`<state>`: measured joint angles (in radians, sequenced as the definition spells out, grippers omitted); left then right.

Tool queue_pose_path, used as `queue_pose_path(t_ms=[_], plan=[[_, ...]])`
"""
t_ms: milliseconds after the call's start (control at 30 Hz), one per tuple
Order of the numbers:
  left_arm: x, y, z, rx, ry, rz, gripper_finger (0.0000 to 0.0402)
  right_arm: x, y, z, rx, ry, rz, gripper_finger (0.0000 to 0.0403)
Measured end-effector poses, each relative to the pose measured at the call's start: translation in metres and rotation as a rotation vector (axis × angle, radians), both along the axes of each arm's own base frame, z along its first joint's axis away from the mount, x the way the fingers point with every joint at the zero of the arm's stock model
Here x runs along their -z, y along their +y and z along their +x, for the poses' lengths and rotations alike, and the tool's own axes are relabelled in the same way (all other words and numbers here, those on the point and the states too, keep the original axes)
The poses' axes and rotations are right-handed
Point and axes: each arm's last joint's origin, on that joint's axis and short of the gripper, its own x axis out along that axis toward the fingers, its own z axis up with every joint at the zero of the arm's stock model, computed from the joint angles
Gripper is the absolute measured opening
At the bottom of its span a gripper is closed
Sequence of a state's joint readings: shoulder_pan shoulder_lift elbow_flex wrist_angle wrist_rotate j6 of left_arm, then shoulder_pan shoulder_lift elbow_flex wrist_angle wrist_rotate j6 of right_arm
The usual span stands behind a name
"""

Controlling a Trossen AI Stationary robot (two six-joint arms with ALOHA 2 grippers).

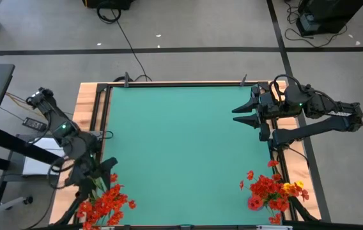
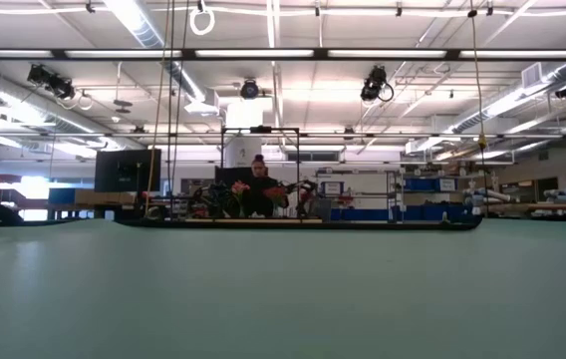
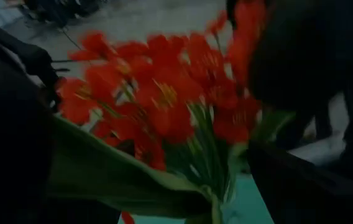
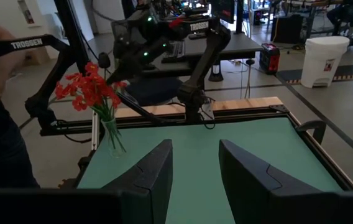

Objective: Sort flowers into vase by color
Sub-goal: Put the black tulip into the transparent vase

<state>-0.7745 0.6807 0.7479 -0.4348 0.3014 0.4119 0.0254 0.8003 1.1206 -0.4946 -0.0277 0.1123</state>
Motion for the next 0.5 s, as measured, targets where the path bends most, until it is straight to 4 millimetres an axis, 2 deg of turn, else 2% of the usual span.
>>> queue_pose_path(t_ms=[133, 267, 500], plan=[[0.005, -0.004, 0.0, 0.002, -0.079, 0.11, 0.0318, 0.0, 0.0, 0.0, 0.0, 0.0, 0.0, 0.014], [0.008, 0.001, -0.001, -0.043, -0.147, 0.28, 0.0318, 0.0, 0.0, 0.0, 0.0, 0.0, 0.0, 0.014], [-0.005, 0.011, 0.003, -0.158, -0.291, 0.609, 0.0318, 0.0, 0.0, 0.0, 0.0, 0.0, 0.0, 0.014]])
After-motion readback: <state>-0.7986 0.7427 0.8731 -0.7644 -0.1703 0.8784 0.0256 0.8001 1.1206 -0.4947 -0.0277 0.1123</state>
